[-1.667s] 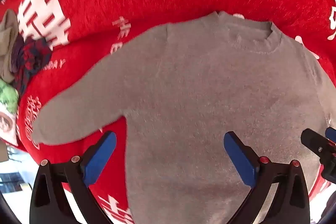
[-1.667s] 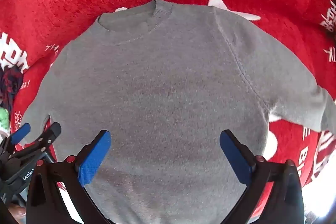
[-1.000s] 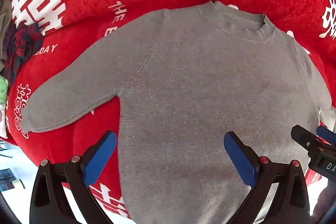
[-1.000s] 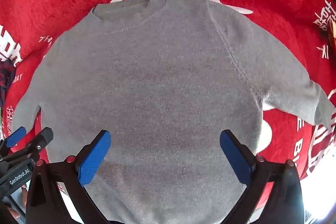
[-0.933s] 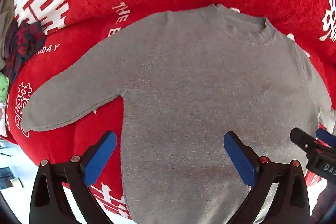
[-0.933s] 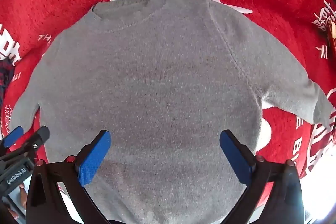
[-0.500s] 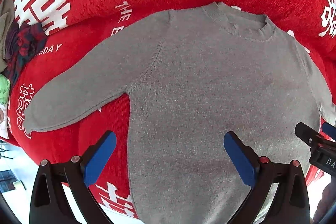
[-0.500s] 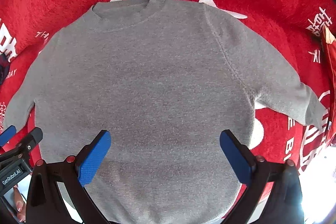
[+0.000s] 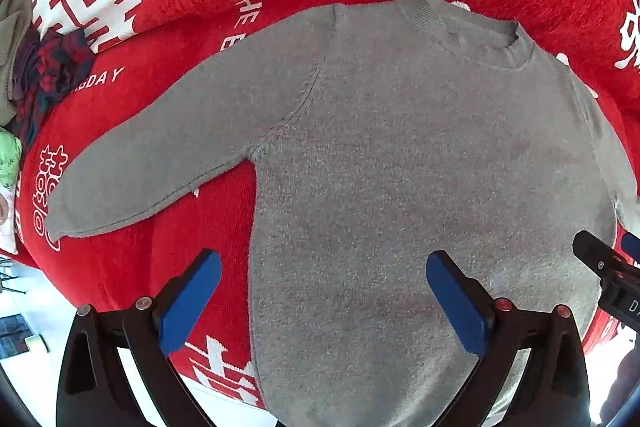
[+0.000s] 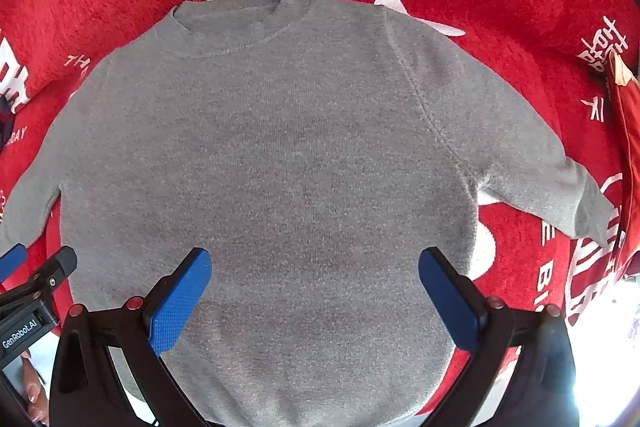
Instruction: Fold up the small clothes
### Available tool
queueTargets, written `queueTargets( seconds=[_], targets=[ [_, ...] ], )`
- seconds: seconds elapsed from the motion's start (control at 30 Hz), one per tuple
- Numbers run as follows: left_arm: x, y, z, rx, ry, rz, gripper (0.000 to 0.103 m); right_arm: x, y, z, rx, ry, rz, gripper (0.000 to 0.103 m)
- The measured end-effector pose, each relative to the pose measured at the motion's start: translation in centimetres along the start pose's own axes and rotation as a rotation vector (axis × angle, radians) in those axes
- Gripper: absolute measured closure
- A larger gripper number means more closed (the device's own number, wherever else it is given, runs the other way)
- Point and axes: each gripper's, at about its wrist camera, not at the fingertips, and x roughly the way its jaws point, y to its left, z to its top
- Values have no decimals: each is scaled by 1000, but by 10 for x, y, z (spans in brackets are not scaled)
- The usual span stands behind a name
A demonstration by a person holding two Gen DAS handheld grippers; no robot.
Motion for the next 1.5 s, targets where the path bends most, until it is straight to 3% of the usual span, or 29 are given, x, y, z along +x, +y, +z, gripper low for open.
queueTargets(
  seconds=[1.5],
  targets=[
    [20, 17, -6, -24, 45, 17, 0, 11, 17, -1, -49, 11, -16, 0]
  ],
)
